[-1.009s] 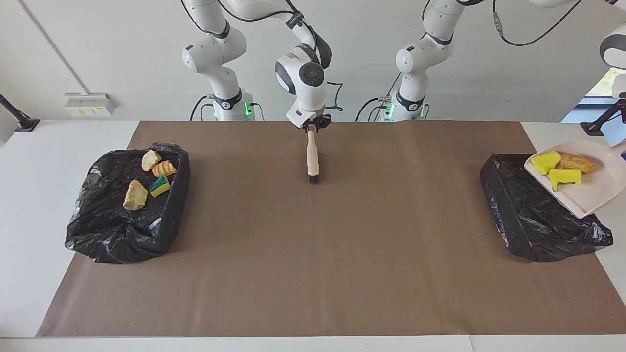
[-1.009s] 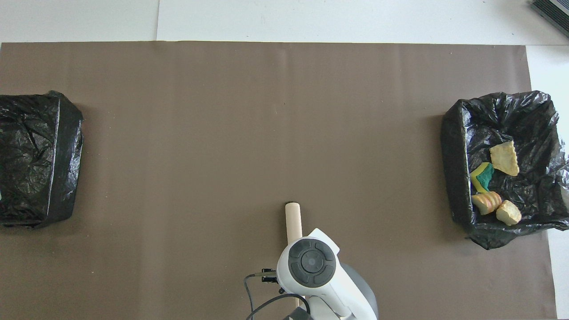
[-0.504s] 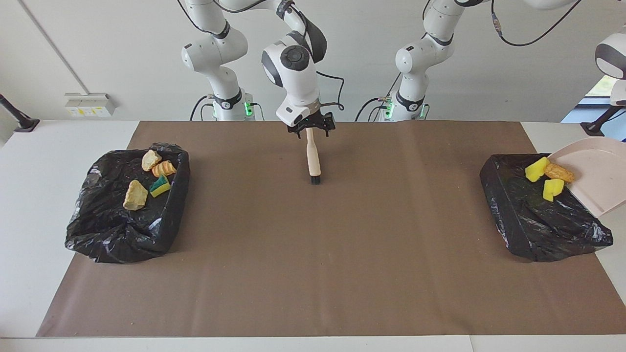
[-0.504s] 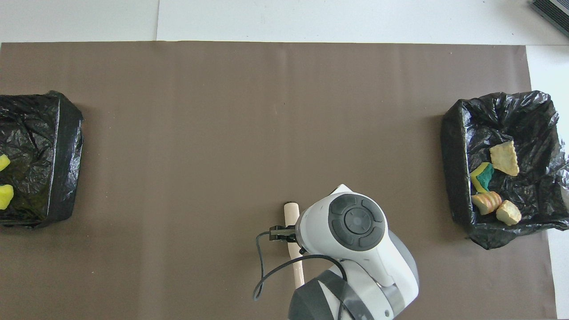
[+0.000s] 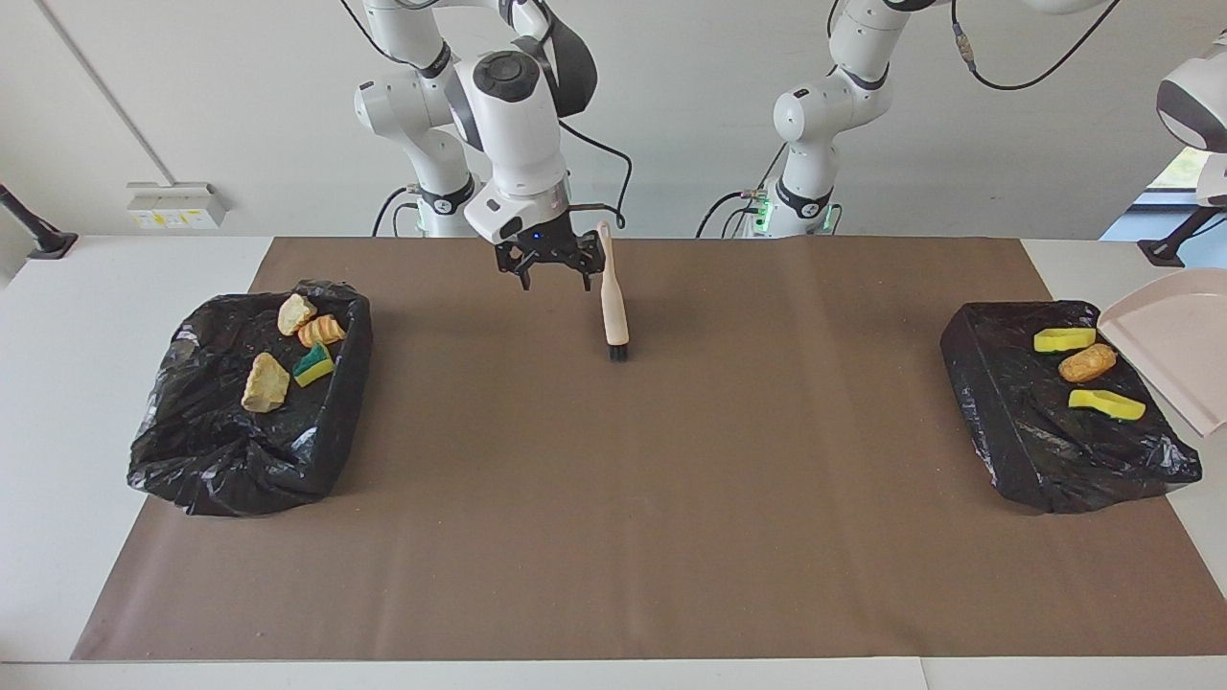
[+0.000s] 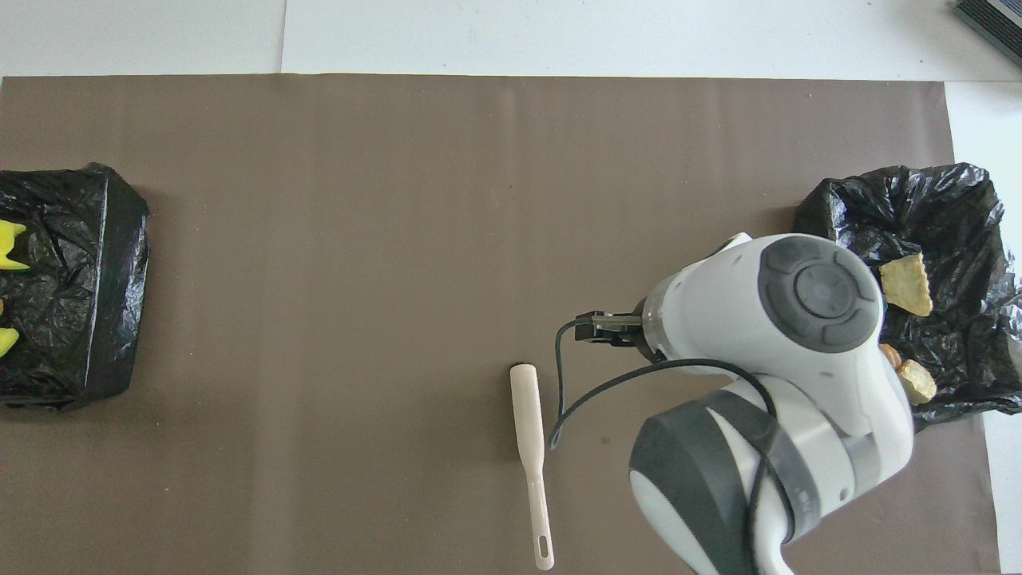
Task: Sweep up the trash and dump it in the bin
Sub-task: 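Lay the brush on the mat and withdraw the right gripper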
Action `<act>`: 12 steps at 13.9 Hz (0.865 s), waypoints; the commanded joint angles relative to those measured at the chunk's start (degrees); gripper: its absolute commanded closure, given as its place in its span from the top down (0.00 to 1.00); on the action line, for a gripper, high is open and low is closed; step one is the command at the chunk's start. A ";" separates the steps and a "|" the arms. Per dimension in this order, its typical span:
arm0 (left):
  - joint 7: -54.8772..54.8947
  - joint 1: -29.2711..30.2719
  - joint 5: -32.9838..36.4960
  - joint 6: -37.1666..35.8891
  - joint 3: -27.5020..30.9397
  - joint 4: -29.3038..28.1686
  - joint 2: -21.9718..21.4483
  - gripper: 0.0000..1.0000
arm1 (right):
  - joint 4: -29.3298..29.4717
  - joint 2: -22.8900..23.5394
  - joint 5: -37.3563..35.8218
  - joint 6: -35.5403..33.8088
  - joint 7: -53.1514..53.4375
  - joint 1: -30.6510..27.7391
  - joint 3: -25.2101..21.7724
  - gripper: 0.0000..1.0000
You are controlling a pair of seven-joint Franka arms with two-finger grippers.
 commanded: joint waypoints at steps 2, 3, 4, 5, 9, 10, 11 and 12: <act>-0.98 -2.50 1.18 -4.09 -1.18 1.75 -0.95 0.00 | 6.37 -0.19 -0.83 -8.61 -11.13 -7.05 -3.27 1.00; -1.15 -3.73 0.65 -6.11 -1.36 1.76 -1.12 0.00 | 7.08 -0.28 -0.92 -10.11 -13.95 -7.24 -5.81 1.00; -1.24 -5.14 -1.35 -8.56 -1.45 1.67 -1.39 0.00 | 7.87 -0.89 -0.92 -11.00 -15.97 -7.24 -8.62 1.00; -2.03 -6.20 -4.59 -10.41 -1.36 1.24 -1.74 0.00 | 9.36 -1.68 -1.01 -12.05 -17.56 -7.24 -10.91 1.00; -9.30 -10.15 -18.91 -16.40 -1.54 -1.39 -3.40 0.00 | 19.36 -1.95 -6.36 -24.33 -20.65 -8.20 -13.13 1.00; -12.37 -11.82 -21.22 -17.37 -1.63 -2.28 -3.76 0.00 | 20.96 -2.03 -5.85 -26.98 -20.74 -8.73 -13.13 1.00; -16.58 -14.36 -22.54 -19.38 -1.63 -2.55 -3.76 0.00 | 21.23 -3.17 -5.32 -28.48 -20.74 -8.99 -12.96 1.00; -22.89 -17.08 -24.47 -20.96 -1.71 -2.72 -3.68 0.00 | 20.19 -4.40 -4.71 -28.24 -20.74 -8.99 -12.78 1.00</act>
